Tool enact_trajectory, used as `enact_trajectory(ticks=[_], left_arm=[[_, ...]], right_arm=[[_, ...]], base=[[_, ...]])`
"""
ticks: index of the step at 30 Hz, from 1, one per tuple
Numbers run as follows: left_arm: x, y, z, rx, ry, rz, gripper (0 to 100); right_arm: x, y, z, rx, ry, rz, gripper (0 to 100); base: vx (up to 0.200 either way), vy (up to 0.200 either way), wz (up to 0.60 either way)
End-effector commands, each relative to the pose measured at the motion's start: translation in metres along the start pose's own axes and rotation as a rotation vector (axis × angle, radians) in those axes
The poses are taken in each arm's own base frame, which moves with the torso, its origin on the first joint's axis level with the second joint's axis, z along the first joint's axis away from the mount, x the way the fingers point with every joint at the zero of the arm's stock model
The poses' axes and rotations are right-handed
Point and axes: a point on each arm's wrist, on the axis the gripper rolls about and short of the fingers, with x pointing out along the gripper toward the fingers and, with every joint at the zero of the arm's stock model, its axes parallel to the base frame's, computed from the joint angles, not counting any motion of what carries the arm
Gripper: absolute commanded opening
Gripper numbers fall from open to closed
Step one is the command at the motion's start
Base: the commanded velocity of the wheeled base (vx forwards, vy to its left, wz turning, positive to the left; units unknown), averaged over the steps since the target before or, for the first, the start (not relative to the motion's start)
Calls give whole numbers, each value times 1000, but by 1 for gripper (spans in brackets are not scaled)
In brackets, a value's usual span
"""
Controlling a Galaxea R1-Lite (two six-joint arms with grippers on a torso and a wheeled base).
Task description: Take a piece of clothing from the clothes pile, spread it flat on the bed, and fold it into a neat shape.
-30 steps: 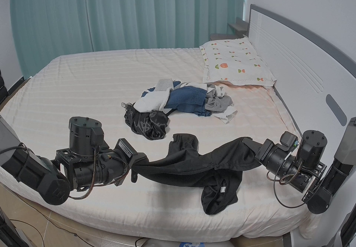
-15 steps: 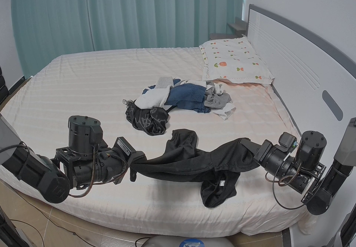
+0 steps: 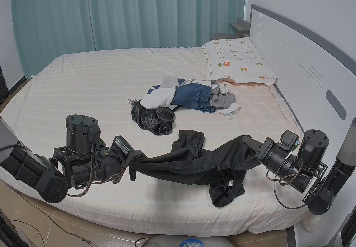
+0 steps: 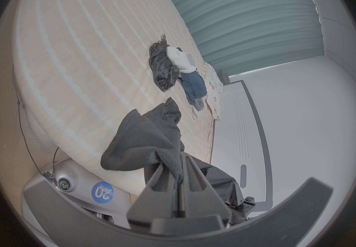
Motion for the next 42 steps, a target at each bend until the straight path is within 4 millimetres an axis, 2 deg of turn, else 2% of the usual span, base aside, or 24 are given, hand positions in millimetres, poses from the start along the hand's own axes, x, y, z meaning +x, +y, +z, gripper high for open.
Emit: enact_trajectory(ticks=[1, 42], left_arm=[[-1, -1, 0, 0, -2, -3, 0], [-9, -6, 0, 2, -6, -24, 0]], right_arm=[[-1, 3, 0, 0, -5, 15, 0], [-2, 7, 2, 9, -15, 27, 0]], base=[[0, 200, 0], [0, 200, 0]])
